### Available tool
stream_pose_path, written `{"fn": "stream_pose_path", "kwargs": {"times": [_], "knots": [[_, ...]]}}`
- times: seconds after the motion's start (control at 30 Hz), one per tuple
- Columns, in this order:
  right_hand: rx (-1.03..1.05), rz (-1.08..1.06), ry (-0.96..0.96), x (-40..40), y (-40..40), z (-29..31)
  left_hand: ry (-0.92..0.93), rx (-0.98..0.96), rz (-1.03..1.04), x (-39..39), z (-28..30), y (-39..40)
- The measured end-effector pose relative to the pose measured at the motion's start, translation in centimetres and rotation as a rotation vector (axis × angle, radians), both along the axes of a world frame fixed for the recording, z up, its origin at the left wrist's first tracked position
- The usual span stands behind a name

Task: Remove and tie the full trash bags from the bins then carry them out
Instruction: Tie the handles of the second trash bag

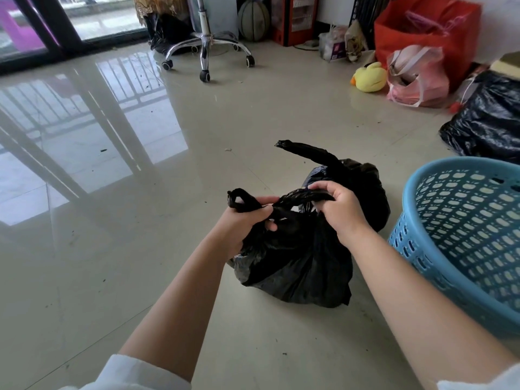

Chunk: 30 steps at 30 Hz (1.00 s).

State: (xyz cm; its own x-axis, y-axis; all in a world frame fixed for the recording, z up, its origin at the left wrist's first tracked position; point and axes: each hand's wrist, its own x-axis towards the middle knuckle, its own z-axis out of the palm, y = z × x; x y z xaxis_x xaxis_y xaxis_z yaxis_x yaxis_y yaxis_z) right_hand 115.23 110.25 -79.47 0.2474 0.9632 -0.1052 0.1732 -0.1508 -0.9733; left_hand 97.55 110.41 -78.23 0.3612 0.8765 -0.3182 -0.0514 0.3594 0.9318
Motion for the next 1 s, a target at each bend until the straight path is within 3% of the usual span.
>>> {"fn": "stream_pose_path", "kwargs": {"times": [0.07, 0.13, 0.27, 0.47, 0.53, 0.6, 0.67, 0.73, 0.77, 0.83, 0.9, 1.0], "knots": [[0.047, 0.156, 0.161, 0.3, -0.2, 0.1, -0.012, 0.028, 0.075, -0.2, -0.3, 0.4], [0.045, 0.161, 0.397, 0.5, -0.2, 0.5, -0.053, 0.054, 0.117, -0.4, -0.4, 0.7], [-0.023, -0.307, 0.84, 0.2, 0.5, 1.7, -0.209, -0.018, 0.146, 0.4, -0.5, 0.4], [0.092, -0.504, 1.267, 1.6, 1.7, 3.3, -0.892, -0.221, 0.654, 1.6, -1.4, 1.2], [0.029, -0.534, 1.109, 2.2, 1.6, 2.6, -0.966, -0.271, 0.69, 1.0, -1.8, 1.4], [-0.011, -0.483, 0.735, 2.9, 1.2, 1.4, -0.848, -0.277, 0.624, -0.3, -2.3, 1.2], [0.036, -0.258, 0.076, 3.7, 0.2, 0.0, -0.526, -0.183, 0.559, -1.7, -3.1, 0.6], [0.095, 0.075, -0.581, 4.5, -1.2, -2.1, 0.027, 0.056, 0.488, -3.2, -4.1, -0.2], [0.106, 0.204, -0.772, 4.7, -1.9, -3.0, 0.362, 0.197, 0.425, -4.0, -4.7, -0.7], [0.108, 0.325, -0.948, 5.0, -2.9, -4.2, 0.795, 0.38, 0.33, -5.4, -5.6, -1.5], [0.098, 0.308, -0.974, 5.2, -3.2, -4.8, 0.965, 0.462, 0.277, -7.1, -6.4, -2.4], [0.098, 0.251, -0.97, 4.7, -3.5, -5.2, 1.07, 0.449, 0.334, -9.0, -7.5, -3.4]]}}
